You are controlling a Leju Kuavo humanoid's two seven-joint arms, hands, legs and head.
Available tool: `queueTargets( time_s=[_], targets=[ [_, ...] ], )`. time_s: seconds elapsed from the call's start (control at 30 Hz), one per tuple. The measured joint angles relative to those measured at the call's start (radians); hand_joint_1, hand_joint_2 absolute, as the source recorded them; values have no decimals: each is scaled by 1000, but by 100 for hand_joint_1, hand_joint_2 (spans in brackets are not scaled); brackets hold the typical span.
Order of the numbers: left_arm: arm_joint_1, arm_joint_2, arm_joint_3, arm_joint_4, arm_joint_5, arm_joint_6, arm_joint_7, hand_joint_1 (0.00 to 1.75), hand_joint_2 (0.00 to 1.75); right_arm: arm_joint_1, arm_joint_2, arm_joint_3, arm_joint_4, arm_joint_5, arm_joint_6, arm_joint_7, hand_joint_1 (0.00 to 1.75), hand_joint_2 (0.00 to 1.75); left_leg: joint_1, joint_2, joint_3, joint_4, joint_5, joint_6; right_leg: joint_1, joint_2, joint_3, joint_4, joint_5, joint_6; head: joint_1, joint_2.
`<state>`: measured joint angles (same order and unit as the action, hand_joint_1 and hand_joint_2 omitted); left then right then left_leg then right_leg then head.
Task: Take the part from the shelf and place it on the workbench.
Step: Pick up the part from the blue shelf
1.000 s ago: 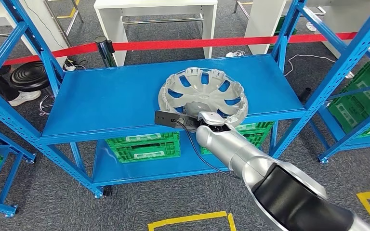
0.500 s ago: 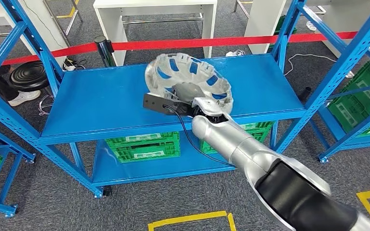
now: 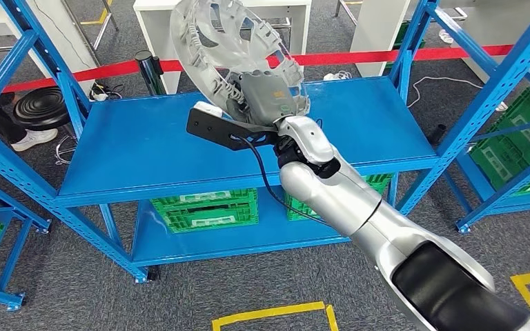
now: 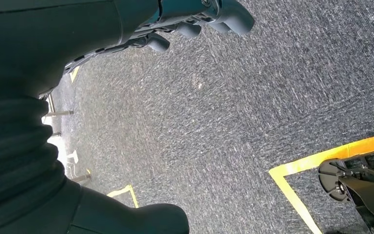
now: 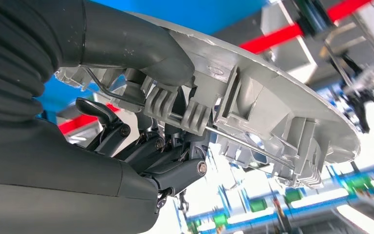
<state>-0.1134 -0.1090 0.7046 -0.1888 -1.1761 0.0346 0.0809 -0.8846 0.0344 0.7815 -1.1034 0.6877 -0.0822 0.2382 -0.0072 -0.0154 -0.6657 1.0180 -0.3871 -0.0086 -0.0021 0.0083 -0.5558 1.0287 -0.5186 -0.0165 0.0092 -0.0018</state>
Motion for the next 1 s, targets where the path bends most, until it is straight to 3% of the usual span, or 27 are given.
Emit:
queueTargets(
  time_s=[0.57,1.0],
  targets=[
    [-1,-6,2,0,6,44,-9,0,175,47,-21,-7,-110,40,-33,-22,175,175,0,0,0,0,0,0,0,0,0,0,0,0,0,0],
    [3,-7,25,0,32,0,-21,0,175,72,-21,-6,-163,68,-89,-81,175,175,0,0,-1,0,0,0,0,0,0,0,0,0,0,0]
  ],
)
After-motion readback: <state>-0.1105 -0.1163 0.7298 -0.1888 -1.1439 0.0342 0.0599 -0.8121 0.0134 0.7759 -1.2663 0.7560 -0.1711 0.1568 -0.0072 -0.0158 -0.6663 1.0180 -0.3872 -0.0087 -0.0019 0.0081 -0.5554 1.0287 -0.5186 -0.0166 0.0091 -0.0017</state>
